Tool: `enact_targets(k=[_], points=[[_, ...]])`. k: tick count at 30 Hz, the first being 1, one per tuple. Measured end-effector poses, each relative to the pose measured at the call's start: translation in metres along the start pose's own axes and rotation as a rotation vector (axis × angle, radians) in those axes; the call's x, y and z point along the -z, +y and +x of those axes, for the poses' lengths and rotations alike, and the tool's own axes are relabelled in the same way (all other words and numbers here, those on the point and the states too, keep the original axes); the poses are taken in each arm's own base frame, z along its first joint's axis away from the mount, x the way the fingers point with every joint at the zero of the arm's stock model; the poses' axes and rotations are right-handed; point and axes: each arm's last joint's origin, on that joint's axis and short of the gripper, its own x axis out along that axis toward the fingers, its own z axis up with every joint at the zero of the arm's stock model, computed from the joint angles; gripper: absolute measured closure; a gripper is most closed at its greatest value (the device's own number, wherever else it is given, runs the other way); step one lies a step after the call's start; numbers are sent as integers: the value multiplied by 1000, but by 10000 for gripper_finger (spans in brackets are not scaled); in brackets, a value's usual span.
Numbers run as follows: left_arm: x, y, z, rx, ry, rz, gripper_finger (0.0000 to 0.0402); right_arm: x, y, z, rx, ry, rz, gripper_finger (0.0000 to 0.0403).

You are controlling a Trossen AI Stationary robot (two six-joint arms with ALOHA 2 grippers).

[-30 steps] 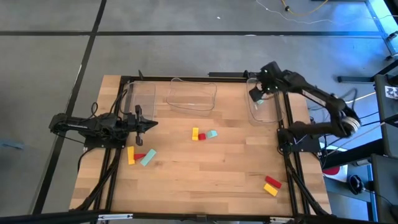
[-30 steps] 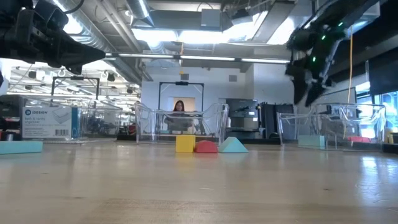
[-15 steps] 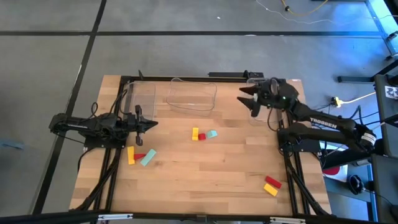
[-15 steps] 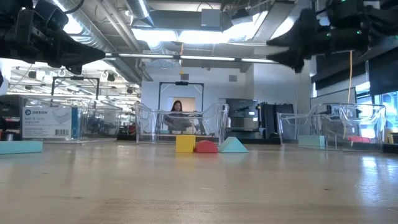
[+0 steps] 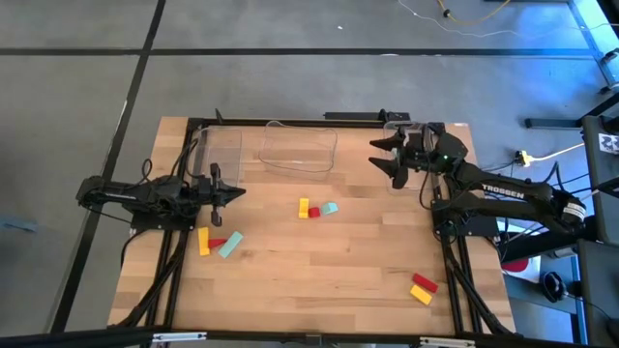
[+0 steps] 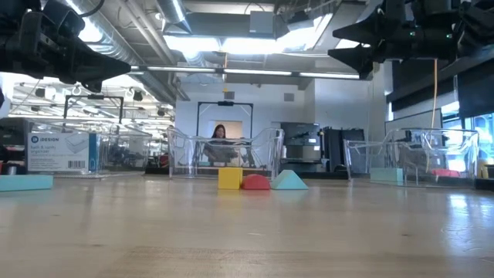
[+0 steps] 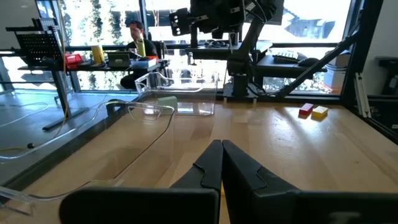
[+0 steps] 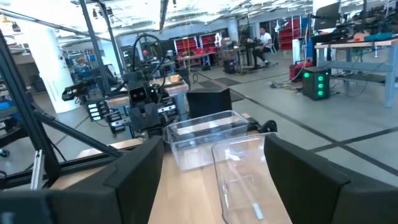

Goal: Sort & place blocks by color
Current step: Put the left light blue block into the right transparent bin

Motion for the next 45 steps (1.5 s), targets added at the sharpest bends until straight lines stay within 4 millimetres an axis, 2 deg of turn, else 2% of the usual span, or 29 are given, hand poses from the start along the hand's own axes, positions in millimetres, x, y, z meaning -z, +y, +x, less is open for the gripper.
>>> enact_targets(k=[6, 15, 21, 23, 28, 34, 40, 45], points=[[-4, 0, 0, -17, -41, 63, 401, 0, 0, 0, 0, 0, 0, 121], [-11, 0, -1, -6, -109, 20, 401, 0, 0, 0, 0, 0, -6, 121], [-33, 2, -5, -16, -331, -47, 400, 0, 0, 0, 1, 2, -3, 121], [-41, 2, -6, -10, -354, -53, 393, 0, 0, 0, 1, 1, -3, 121], [-63, 0, 4, -19, -299, -40, 350, 0, 0, 0, 3, 1, -3, 121], [-88, -4, 33, -139, -148, -42, 296, -1, -2, 0, 64, -12, -3, 121], [-93, -8, 49, -145, -75, -56, 279, 0, -2, 0, 51, -8, -26, 121], [-91, -5, 53, -172, -55, -52, 278, -1, -1, 0, 29, -5, -26, 121]])
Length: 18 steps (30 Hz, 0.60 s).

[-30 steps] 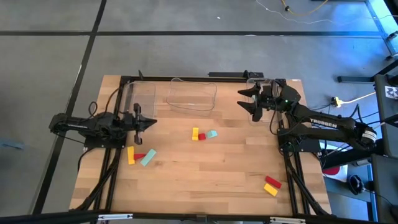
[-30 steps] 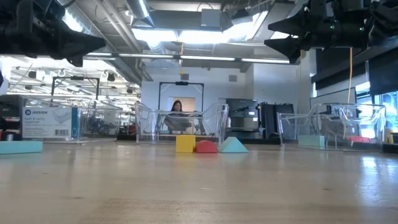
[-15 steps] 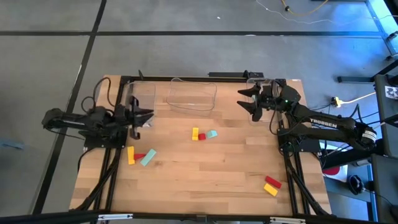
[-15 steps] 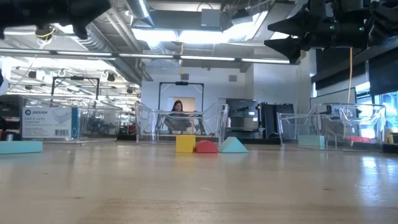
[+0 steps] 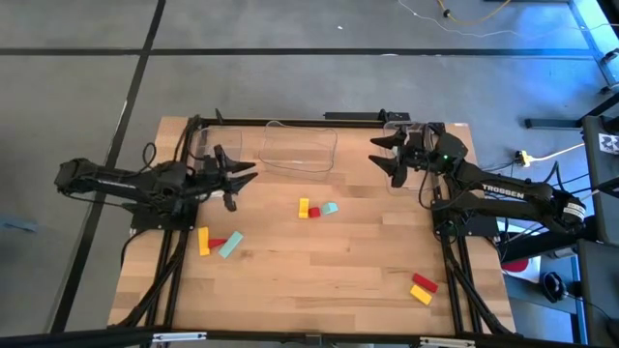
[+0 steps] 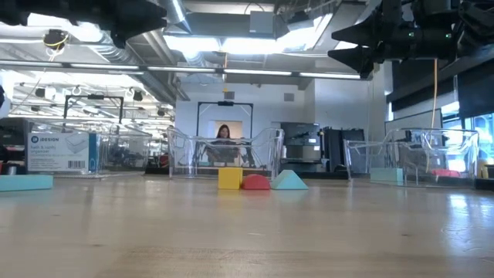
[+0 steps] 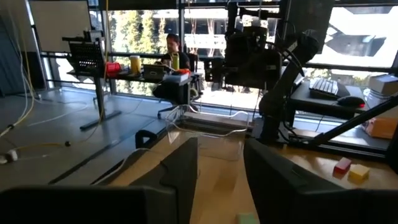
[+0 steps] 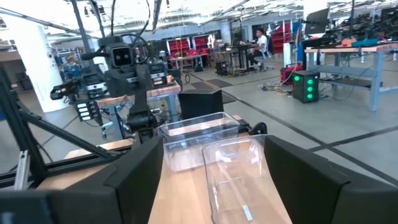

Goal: Sort & place blocks by color
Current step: Put the left light blue block into the right transparent bin

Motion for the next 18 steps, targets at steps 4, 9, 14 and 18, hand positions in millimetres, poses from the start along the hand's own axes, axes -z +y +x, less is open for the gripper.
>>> enact_targets(k=[4, 9, 14, 18], points=[[1, 2, 1, -5, 11, 2, 278, 0, 0, 0, -3, 1, 2, 121], [4, 1, 0, -3, 37, -6, 278, 0, 0, 0, -3, 1, 24, 121], [7, -1, 4, 54, 59, -71, 278, 0, 0, 0, -3, 1, 23, 121], [10, -8, 10, 165, 102, -116, 278, 0, 0, 0, -2, 3, 23, 121]])
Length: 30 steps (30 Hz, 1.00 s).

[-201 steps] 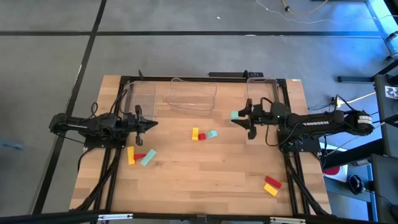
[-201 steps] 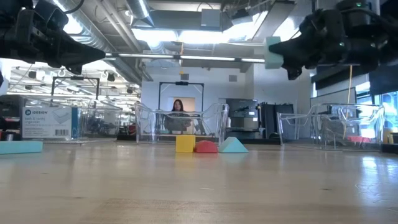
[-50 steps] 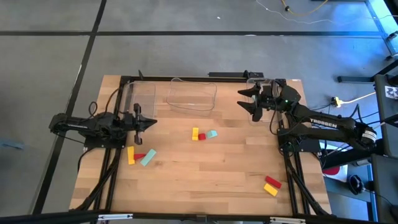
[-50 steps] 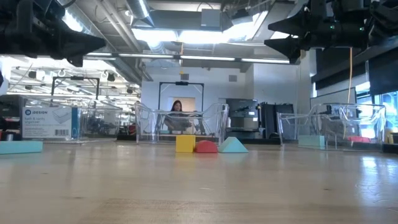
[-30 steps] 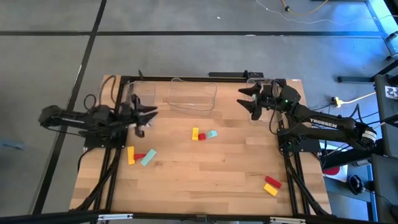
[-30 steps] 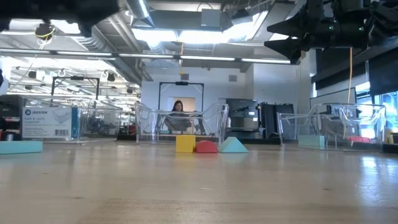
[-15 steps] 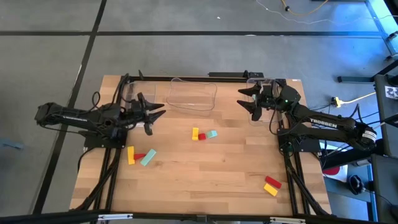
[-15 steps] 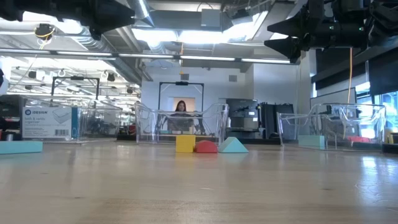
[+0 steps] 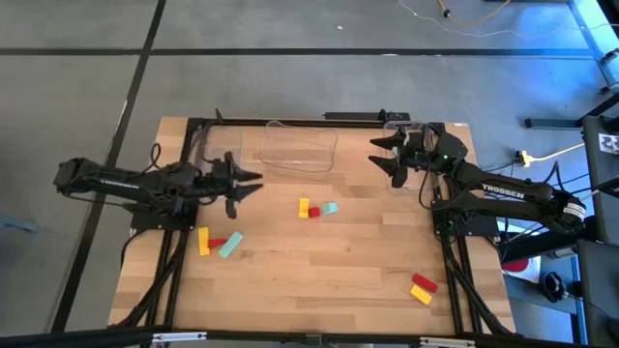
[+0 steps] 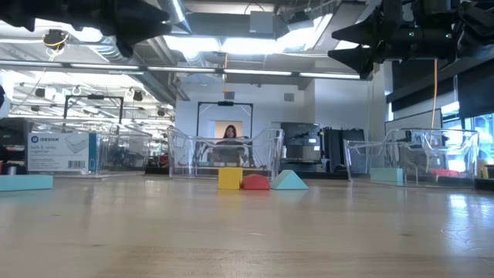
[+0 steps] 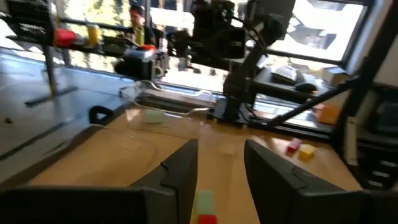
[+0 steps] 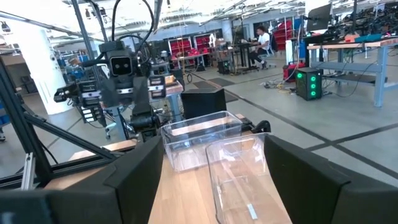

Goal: Sort & place blocks by color
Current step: Put the left light blue block into the right transparent bin

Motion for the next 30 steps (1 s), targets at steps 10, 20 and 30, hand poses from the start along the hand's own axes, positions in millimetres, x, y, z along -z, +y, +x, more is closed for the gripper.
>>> enact_targets(k=[10, 20, 30], points=[[-20, -36, 14, 28, 490, -174, 278, 1, 0, 0, 2, 6, -11, 121], [35, -88, 9, -246, 1007, -421, 278, 3, -1, 0, 6, 26, -2, 121], [101, -104, 17, -431, 1265, -346, 278, 3, -1, 0, 7, 32, -10, 121]])
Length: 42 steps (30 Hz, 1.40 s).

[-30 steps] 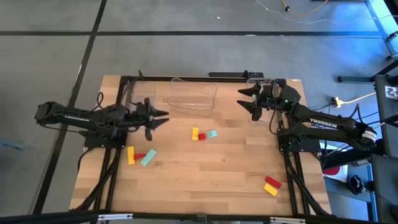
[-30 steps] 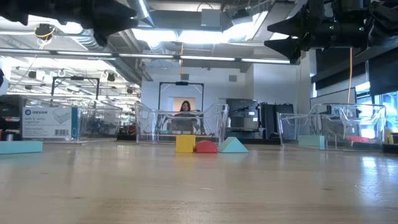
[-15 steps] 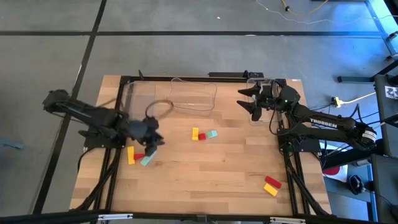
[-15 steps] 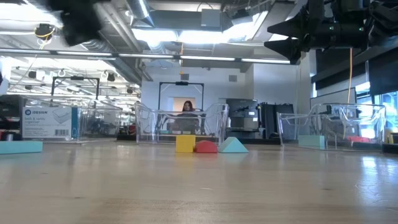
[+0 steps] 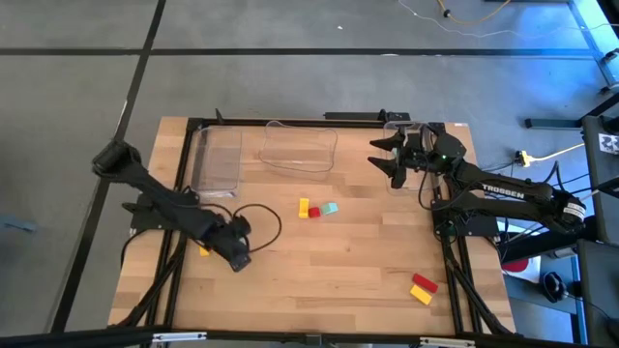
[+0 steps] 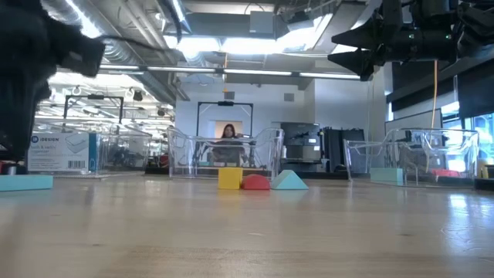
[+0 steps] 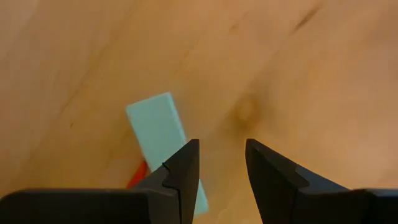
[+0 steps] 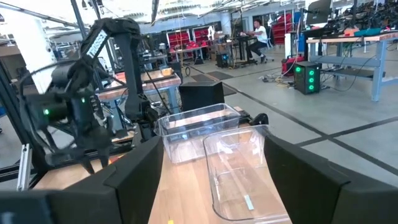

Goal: Sort & place blocks by color
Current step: Put the left light blue block into the right transparent bin

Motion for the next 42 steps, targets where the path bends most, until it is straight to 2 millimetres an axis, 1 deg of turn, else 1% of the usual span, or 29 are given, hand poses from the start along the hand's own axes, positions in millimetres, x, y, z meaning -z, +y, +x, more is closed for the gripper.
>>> enact_targets(k=[4, 8, 10, 15, 21, 26, 33, 42], points=[[-4, 1, 13, -60, 23, 6, 278, 0, 0, 0, 0, 0, 0, 121], [-7, 5, 19, -117, 45, -4, 278, 0, 0, 0, 0, 0, -1, 121], [-7, 7, 19, -136, 52, 3, 278, 0, 0, 0, 0, 1, -1, 121], [-10, 8, 18, -146, -1, 110, 278, 1, 0, 0, 1, 5, -1, 121], [-11, 7, 18, -141, -9, 133, 278, 1, 0, 0, 2, 6, -1, 121], [-11, 9, 18, -153, -2, 125, 278, 1, 0, 0, 2, 6, 0, 121], [-11, 20, 17, -245, 66, 79, 278, 1, 0, 0, 2, 6, 0, 121], [-20, 24, 18, -219, 129, 65, 278, 1, 0, 0, 2, 7, 2, 121]])
